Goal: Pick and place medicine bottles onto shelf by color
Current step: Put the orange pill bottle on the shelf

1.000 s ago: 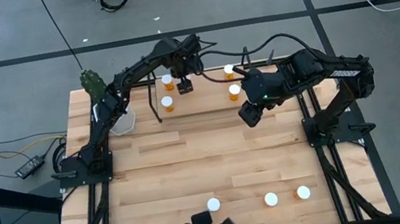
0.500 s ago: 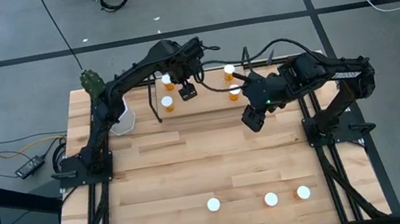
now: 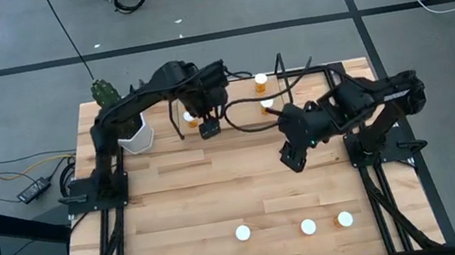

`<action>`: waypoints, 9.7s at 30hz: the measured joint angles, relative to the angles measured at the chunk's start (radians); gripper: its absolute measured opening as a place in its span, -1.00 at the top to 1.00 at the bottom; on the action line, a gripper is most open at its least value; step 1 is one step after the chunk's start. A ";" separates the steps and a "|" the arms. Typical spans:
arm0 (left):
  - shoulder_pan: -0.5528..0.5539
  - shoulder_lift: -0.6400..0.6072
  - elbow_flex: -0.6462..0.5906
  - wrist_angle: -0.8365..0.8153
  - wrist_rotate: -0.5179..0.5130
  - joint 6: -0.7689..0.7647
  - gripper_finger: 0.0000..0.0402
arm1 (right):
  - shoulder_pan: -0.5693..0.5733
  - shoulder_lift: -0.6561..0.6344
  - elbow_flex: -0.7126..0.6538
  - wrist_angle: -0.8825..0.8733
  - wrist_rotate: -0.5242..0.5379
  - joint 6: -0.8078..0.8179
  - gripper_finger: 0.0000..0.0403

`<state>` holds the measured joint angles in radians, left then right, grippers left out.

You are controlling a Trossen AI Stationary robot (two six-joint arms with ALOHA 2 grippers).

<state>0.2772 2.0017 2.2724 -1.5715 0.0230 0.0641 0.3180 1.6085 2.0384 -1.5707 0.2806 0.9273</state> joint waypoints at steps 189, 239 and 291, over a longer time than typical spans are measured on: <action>-0.956 -0.904 -0.971 0.279 -0.434 -1.285 -0.40 | -0.741 0.671 0.318 0.176 -0.188 -0.548 -0.12; -0.828 -0.904 -0.971 0.303 -0.414 -1.332 -0.40 | -0.930 0.673 0.145 0.445 -0.285 -0.540 -0.12; -0.828 -0.904 -0.971 0.305 -0.385 -1.310 -0.40 | -0.895 0.672 0.214 0.223 -0.318 -0.484 -0.46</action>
<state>-0.5507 1.0977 1.3018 -1.2668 -0.3623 -1.2455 -0.5766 2.2807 2.2526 -1.3482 -0.0376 0.4431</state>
